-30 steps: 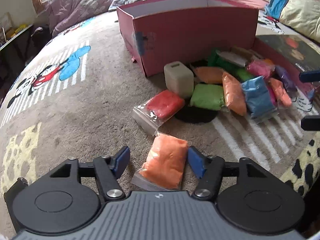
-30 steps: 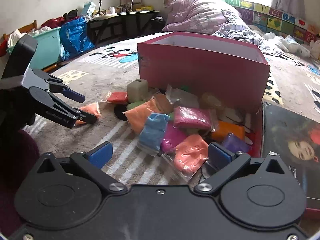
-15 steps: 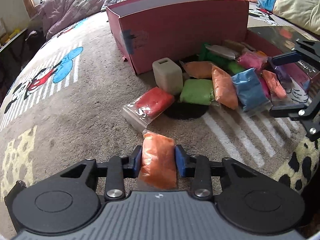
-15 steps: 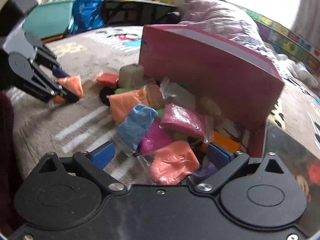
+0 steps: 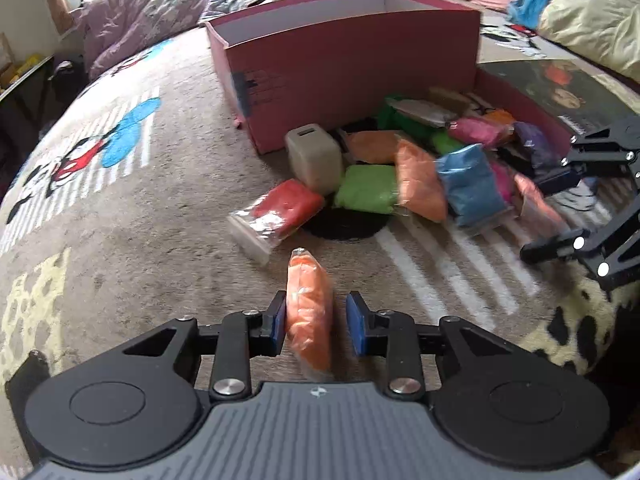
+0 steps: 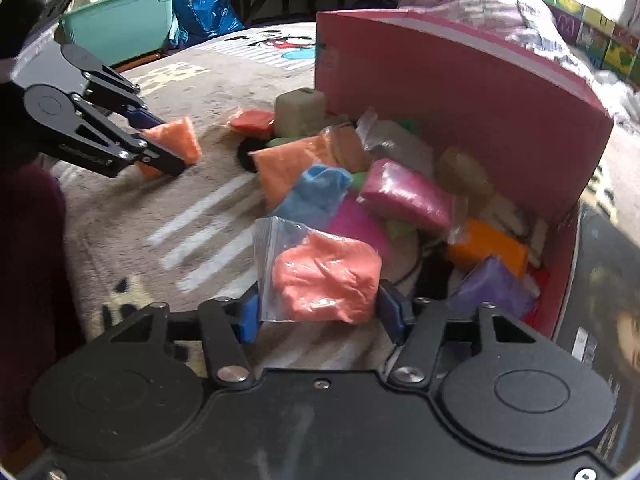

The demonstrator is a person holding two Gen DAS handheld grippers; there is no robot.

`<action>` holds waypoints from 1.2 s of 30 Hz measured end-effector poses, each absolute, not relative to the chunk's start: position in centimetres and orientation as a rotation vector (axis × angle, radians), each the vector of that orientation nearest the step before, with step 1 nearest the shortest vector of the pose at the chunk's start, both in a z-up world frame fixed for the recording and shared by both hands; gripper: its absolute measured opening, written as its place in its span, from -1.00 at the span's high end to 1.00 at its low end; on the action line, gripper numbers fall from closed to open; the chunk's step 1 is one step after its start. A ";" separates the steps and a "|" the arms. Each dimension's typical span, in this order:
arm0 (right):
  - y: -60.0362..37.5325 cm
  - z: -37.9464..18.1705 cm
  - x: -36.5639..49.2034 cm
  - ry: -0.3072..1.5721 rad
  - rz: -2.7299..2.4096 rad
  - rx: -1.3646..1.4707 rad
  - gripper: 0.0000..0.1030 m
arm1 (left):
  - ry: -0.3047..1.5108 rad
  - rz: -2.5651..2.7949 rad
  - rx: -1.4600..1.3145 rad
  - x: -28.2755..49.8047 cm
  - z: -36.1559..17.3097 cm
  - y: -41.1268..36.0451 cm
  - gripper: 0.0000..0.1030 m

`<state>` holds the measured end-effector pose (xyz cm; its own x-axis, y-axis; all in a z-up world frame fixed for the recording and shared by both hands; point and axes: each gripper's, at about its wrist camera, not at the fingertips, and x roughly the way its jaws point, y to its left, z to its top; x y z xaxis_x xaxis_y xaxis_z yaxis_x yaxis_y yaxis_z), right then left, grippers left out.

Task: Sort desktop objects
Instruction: 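Grasp the orange clay packet with the left gripper while the right gripper grasps the pink packet, then carry the orange packet into the red shoebox with the left gripper and release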

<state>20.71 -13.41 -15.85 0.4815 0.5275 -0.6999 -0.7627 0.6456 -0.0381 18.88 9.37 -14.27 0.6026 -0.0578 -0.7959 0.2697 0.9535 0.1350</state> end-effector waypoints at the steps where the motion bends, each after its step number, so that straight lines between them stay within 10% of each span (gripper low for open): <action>1: -13.5 -15.8 20.5 0.713 0.809 -0.363 -0.10 | 0.903 -0.194 0.241 18.7 -14.2 9.3 0.42; 24: -14.2 -16.5 19.9 0.739 0.768 -0.236 -0.19 | 0.817 -0.123 0.116 14.7 -12.6 6.8 0.66; 27: -13.8 -16.6 19.4 0.768 0.784 -0.241 -0.71 | 0.807 -0.124 0.077 14.0 -12.3 6.6 0.66; 36: -14.2 -16.3 18.8 0.763 0.713 -0.167 -0.73 | 0.760 -0.135 0.011 11.6 -11.0 5.8 0.66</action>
